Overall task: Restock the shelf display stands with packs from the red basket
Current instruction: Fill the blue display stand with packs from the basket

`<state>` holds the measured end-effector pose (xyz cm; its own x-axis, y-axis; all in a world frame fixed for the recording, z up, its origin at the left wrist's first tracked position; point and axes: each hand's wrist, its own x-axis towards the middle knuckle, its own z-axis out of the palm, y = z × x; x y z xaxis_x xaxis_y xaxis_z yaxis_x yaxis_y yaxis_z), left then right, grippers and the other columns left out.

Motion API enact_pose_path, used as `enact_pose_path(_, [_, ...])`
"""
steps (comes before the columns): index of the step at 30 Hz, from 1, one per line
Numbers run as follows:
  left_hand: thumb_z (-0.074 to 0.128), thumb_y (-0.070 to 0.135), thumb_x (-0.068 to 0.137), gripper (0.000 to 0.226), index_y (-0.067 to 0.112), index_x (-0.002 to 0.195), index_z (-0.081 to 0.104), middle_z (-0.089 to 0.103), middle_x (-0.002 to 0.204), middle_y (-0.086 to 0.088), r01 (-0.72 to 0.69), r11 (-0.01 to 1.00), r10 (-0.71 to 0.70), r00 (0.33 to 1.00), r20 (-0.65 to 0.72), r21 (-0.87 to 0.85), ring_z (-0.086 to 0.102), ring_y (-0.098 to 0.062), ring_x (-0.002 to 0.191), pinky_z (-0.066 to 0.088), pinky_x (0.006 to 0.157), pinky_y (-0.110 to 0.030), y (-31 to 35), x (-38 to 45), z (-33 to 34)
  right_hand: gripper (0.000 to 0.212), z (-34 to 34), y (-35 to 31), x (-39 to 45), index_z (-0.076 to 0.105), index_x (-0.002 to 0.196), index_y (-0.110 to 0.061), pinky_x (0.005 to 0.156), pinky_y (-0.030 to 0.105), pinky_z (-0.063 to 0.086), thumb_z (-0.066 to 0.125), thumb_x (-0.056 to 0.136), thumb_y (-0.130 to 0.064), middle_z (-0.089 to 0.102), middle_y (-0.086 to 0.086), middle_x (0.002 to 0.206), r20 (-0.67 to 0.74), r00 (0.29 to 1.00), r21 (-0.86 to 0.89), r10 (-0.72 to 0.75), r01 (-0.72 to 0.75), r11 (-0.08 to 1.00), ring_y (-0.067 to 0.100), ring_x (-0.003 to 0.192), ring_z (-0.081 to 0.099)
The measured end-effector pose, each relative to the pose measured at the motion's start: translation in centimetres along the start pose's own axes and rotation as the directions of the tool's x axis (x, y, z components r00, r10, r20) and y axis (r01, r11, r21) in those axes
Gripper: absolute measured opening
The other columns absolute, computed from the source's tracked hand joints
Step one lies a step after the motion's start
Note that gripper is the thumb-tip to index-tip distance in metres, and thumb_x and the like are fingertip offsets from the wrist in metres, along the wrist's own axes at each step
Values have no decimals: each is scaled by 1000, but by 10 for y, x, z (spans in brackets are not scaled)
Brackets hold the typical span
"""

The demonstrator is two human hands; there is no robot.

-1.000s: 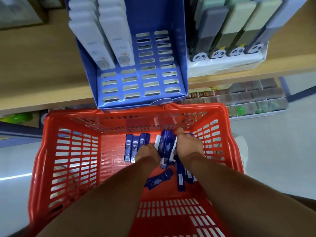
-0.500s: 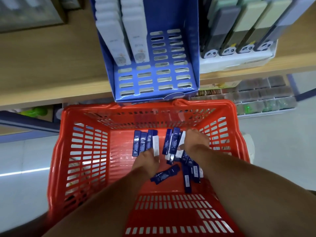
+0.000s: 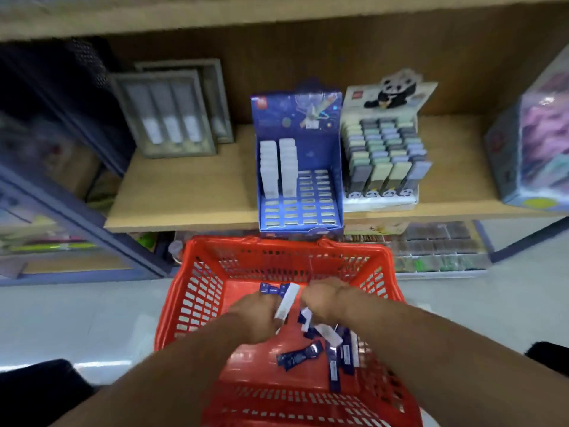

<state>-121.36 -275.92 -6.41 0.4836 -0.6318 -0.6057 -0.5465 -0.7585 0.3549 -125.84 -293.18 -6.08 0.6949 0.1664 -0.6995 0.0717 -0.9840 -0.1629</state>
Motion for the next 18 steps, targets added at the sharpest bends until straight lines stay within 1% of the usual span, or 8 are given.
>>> enact_pose_path(2, [58, 30, 92, 15, 20, 102, 63, 71, 107, -9, -28, 999, 29, 999, -27, 32, 65, -31, 104, 45, 77, -30, 9, -19, -28, 28, -36, -14, -26, 68, 119, -19, 74, 29, 45, 66, 92, -26, 68, 6, 119, -3, 998, -122, -59, 58, 991, 29, 109, 63])
enact_pose_path(4, [59, 27, 93, 12, 18, 99, 63, 72, 102, -9, -64, 997, 66, 994, -84, 31, 66, -28, 99, 41, 72, -29, 20, -38, -57, 18, -71, -19, -50, 70, 106, -20, 69, 28, 43, 61, 92, -26, 70, 5, 106, -42, 996, -164, -74, 66, 984, 29, 98, 65])
enact_pose_path(7, [57, 26, 97, 9, 19, 92, 60, 65, 76, 5, -112, 993, 105, 977, -184, -30, 63, -22, 84, 45, 72, -31, 29, -67, -94, 7, -117, -13, -87, 68, 94, -23, 80, 38, 55, 64, 91, -26, 71, 2, 99, -134, 986, -119, -102, 86, 989, 27, 93, 65])
enact_pose_path(9, [55, 27, 99, 16, 15, 90, 58, 57, 66, 8, -118, 984, 81, 964, -254, -134, 60, -19, 73, 49, 71, -35, 27, -80, -110, 20, -145, -7, -114, 66, 110, -25, 85, 37, 53, 68, 92, -30, 70, 1, 106, -282, 956, -33, -75, 68, 997, 24, 99, 63])
enact_pose_path(12, [56, 36, 99, 21, 18, 89, 62, 61, 69, 6, -111, 971, 17, 915, -404, -212, 59, -16, 68, 47, 63, -33, 19, -89, -131, 17, -169, 3, -137, 59, 106, -25, 74, 38, 50, 69, 92, -28, 69, -1, 90, -581, 814, 178, 8, 118, 977, 18, 84, 63])
enact_pose_path(14, [57, 45, 94, 25, 22, 91, 67, 71, 81, 5, -136, 954, -23, 856, -517, -268, 66, -17, 77, 54, 73, -37, 12, -87, -143, 10, -172, 4, -135, 59, 98, -27, 70, 39, 51, 67, 93, -23, 68, -3, 82, -724, 686, 287, 78, 196, 938, 16, 77, 63])
enact_pose_path(16, [62, 42, 92, 23, 20, 93, 71, 75, 86, 4, -239, 871, -66, 808, -585, -429, 71, -18, 81, 57, 79, -44, 5, -81, -151, 9, -169, 3, -120, 61, 101, -27, 69, 37, 52, 65, 95, -23, 66, -4, 82, -766, 622, 369, 164, 216, 904, 15, 75, 63])
enact_pose_path(18, [70, 26, 92, 11, 15, 93, 70, 75, 84, 0, -292, 806, -133, 758, -638, -515, 71, -20, 76, 59, 77, -39, 2, -74, -157, 14, -167, 1, -103, 62, 109, -27, 71, 34, 52, 66, 95, -28, 64, -8, 84, -771, 596, 416, 224, 205, 886, 13, 78, 61])
